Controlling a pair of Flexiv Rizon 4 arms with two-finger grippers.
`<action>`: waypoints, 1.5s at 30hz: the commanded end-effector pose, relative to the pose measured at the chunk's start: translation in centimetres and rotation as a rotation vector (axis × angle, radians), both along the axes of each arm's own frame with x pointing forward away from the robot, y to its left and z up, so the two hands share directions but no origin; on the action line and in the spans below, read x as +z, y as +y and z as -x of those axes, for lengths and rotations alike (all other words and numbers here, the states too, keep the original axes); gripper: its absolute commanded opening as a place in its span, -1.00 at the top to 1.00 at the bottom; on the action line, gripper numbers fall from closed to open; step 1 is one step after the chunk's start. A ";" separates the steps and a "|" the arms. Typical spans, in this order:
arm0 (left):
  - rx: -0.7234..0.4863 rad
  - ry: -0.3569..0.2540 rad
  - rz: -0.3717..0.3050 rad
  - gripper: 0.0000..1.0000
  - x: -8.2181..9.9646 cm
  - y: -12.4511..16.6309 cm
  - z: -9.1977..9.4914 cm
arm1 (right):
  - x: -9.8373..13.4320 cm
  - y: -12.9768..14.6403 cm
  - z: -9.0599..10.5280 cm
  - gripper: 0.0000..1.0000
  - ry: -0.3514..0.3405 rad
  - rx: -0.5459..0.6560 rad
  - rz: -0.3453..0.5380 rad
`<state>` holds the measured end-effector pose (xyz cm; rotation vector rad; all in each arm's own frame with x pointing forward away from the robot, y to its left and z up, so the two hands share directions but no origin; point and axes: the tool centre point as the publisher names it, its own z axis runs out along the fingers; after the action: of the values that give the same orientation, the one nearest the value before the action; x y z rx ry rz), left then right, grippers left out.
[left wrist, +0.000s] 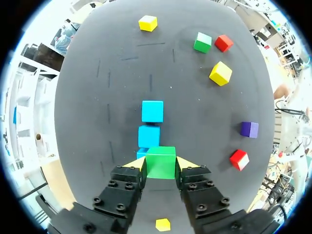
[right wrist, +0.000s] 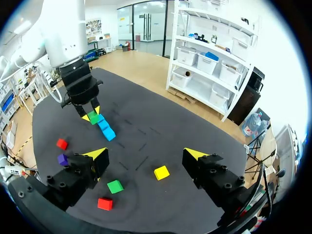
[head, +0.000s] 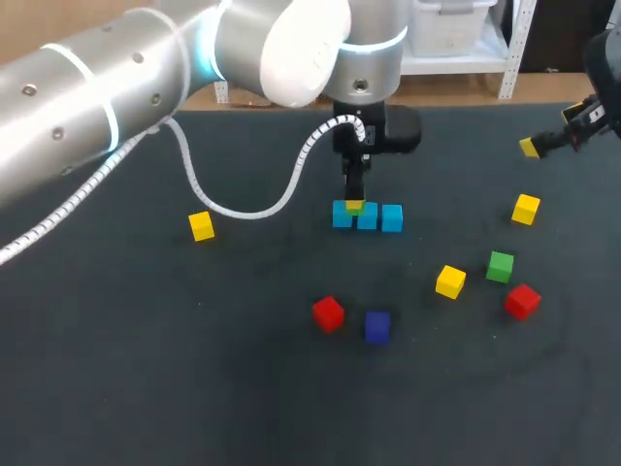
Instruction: Place the blue cubes, place green cubes on the blue cubes, place the yellow cubes on the green cubes, then place the red cubes on the yellow cubes, and place purple cube on the red cubes.
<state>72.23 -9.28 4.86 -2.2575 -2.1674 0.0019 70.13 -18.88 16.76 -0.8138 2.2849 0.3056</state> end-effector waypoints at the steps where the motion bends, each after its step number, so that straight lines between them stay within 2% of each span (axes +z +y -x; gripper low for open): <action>1: 0.000 0.015 -0.009 1.00 -0.4 -0.6 -0.8 | 0.0 0.0 0.1 -1.00 -0.001 -0.003 0.001; 21: 0.047 -0.023 -0.019 1.00 -1.6 -0.2 -2.3 | 0.0 0.0 0.1 -1.00 -0.001 -0.003 0.001; 45: 0.074 -0.023 -0.014 1.00 -1.7 0.6 -2.3 | 0.0 0.0 0.1 -1.00 -0.001 -0.003 0.001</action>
<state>74.56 -8.80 3.12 -2.1789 -2.2514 -0.0398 70.13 -18.88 16.76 -0.8138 2.2849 0.3056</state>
